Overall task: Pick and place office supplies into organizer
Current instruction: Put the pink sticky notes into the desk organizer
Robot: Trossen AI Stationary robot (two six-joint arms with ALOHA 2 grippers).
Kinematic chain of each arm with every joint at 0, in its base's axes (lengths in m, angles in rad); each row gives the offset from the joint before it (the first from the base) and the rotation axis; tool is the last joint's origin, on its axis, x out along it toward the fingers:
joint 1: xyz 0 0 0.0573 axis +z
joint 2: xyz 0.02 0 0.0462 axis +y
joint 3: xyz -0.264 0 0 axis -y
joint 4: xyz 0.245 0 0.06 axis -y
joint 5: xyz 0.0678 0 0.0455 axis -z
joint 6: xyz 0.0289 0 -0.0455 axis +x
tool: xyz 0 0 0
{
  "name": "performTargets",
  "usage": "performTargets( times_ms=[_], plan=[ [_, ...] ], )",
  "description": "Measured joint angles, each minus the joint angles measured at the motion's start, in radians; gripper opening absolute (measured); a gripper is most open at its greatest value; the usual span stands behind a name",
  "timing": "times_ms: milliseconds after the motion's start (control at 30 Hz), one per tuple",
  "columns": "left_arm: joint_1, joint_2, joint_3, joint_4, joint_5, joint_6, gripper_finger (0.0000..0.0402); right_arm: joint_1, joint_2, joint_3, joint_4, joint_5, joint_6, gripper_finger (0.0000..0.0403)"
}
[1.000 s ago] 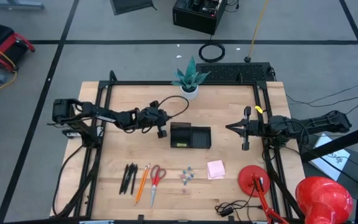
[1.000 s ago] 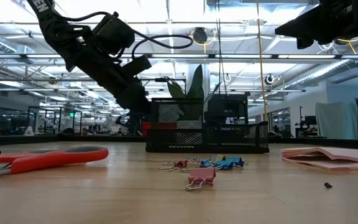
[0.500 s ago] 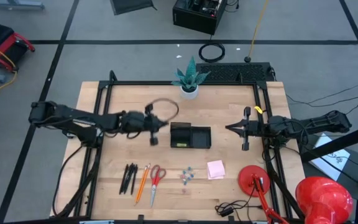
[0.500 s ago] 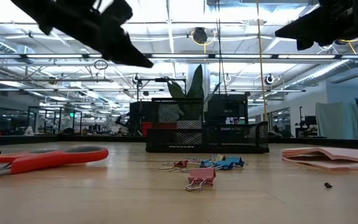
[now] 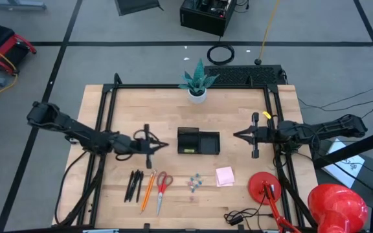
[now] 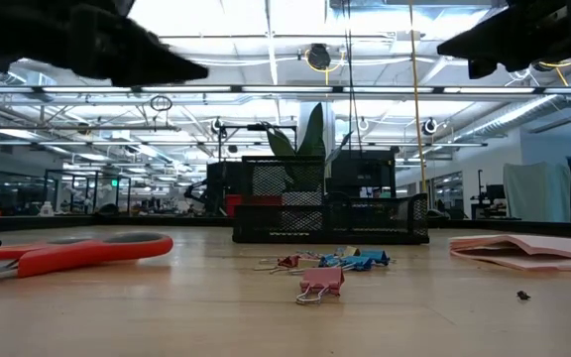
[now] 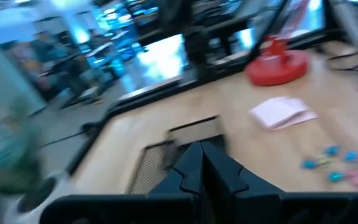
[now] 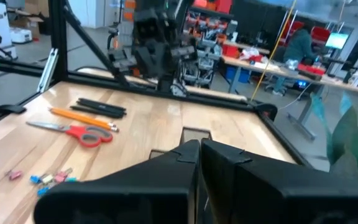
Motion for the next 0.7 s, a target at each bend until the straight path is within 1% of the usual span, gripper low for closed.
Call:
performTargets(
  times_ms=[67,133,233,400,467,533,700],
  plan=[
    [0.000,-0.075,-0.056,-0.001,-0.043,-0.009,0.0014,0.000,0.000,0.000,0.015,0.000,-0.007,0.0009],
    [0.000,-0.158,-0.104,-0.003,-0.064,-0.024,0.0014,0.000,0.000,0.000,0.019,0.000,-0.017,0.0009],
    [-0.006,-0.269,-0.157,-0.011,-0.070,-0.036,0.0014,0.000,0.001,0.000,0.019,0.000,-0.035,0.0009],
    [-0.063,-0.413,-0.204,-0.093,-0.069,-0.020,0.0014,0.000,0.001,0.000,0.018,0.000,-0.051,0.0009],
    [-0.084,-0.448,-0.209,-0.100,-0.069,-0.018,0.0014,0.000,0.006,0.000,0.018,-0.002,-0.036,0.0009],
    [-0.094,-0.457,-0.210,-0.101,-0.064,-0.028,0.0014,0.000,0.015,0.000,0.018,-0.008,-0.023,0.0009],
    [-0.097,-0.446,-0.210,-0.110,0.032,-0.024,0.0014,0.001,0.059,0.000,0.019,-0.058,-0.010,0.0009]
  ],
)
